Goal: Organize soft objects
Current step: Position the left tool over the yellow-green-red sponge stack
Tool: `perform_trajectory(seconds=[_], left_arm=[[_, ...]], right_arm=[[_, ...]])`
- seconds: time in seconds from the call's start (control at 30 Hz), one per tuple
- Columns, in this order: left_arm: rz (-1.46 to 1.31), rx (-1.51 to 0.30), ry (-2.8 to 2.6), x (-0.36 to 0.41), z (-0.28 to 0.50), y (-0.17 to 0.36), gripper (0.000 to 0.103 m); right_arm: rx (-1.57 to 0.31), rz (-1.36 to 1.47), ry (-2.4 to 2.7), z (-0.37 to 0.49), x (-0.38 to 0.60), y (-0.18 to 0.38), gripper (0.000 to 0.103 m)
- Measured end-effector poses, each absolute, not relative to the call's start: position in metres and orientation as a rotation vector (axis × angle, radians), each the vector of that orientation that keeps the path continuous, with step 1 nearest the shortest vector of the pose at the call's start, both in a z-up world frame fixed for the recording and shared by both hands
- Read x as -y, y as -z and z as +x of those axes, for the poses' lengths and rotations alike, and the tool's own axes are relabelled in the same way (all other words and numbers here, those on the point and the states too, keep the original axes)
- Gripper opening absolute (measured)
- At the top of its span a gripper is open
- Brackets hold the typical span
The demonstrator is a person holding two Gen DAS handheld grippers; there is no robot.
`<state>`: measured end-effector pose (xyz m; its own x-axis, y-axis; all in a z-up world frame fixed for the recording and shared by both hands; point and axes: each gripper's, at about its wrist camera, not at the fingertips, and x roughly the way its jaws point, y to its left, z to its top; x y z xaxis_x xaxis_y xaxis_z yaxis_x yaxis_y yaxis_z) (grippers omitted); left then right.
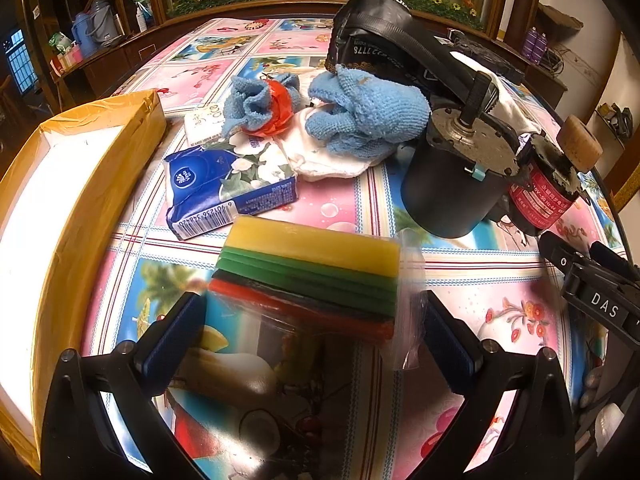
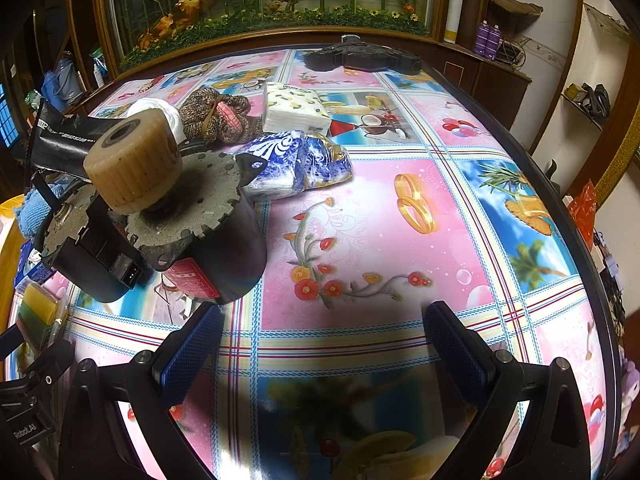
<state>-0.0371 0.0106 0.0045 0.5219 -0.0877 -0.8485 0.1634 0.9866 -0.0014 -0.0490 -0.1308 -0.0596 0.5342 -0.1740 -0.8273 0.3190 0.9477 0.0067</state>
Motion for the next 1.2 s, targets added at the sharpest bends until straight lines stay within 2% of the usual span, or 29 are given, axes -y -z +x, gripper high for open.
perform_trajectory(seconds=[1.03,1.2], left_arm=[[0.083,-1.008,0.154,-0.0074,-0.0418,-0.0047,0.103],[0.081,-1.008,0.154,-0.0074,-0.0417,-0.0045,0.103]], right_arm=[[-0.965,0.168,0.291,-0.0505,0.1308,0.0582,0.102],[-1.013,0.154,0.234,-0.0515,0.1285,0.0565,0.102]])
